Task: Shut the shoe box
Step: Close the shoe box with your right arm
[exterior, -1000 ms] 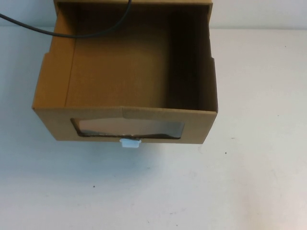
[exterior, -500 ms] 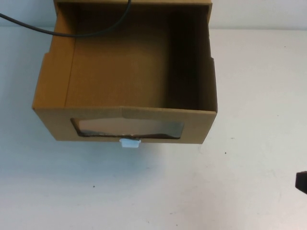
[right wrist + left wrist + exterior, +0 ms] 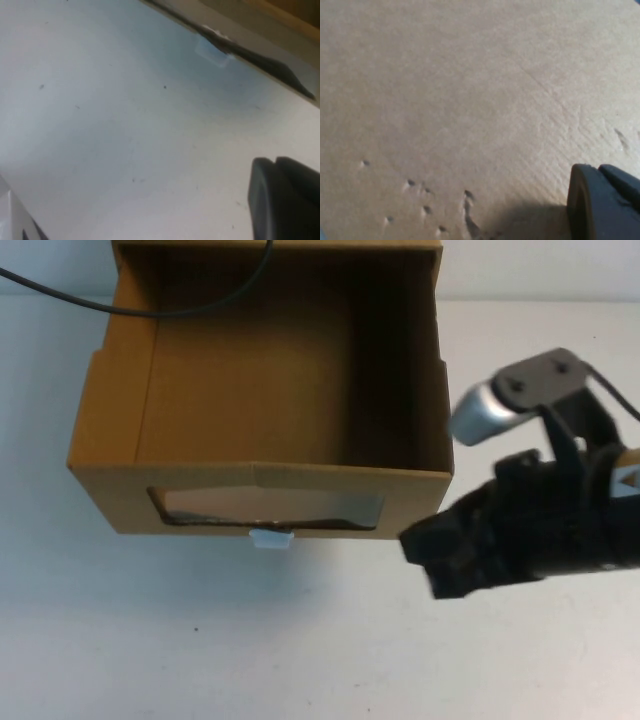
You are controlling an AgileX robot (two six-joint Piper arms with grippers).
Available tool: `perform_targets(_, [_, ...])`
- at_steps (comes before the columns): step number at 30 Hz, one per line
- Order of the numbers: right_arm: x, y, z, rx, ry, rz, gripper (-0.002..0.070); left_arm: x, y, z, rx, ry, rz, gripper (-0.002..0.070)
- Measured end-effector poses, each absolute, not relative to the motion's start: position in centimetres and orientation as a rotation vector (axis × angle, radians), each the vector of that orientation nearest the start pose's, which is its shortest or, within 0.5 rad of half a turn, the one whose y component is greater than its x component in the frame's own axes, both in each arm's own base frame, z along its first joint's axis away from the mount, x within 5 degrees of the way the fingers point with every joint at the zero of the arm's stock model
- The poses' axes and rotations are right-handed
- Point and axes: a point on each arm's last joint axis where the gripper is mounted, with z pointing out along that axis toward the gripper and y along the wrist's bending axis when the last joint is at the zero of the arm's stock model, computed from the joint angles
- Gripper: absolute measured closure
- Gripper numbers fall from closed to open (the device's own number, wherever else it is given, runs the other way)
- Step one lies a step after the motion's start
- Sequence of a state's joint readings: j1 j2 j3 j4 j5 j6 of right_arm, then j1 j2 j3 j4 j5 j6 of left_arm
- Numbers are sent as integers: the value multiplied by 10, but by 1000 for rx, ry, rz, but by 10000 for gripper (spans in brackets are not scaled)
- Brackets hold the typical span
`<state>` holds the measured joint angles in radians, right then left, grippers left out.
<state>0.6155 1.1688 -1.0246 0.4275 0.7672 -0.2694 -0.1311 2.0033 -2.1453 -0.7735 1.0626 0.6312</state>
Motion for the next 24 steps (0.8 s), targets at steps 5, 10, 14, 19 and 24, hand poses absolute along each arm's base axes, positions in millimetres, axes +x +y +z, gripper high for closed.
perform_targets(5, [193, 202, 350, -872, 2222, 608, 687, 437, -114, 396, 681, 2064, -703, 678])
perform_targets(10, [214, 220, 355, -869, 2196, 569, 687, 437, -114, 396, 679, 2065, -705, 678])
perform_targets(14, [229, 233, 356, -871, 2194, 560, 687, 437, -114, 396, 678, 2066, -706, 678])
perform_targets(19, [239, 245, 360, -886, 2218, 568, 687, 438, -114, 396, 677, 2066, -701, 678])
perform_targets(24, [243, 248, 365, -886, 2216, 574, 687, 438, -113, 396, 676, 2065, -700, 678])
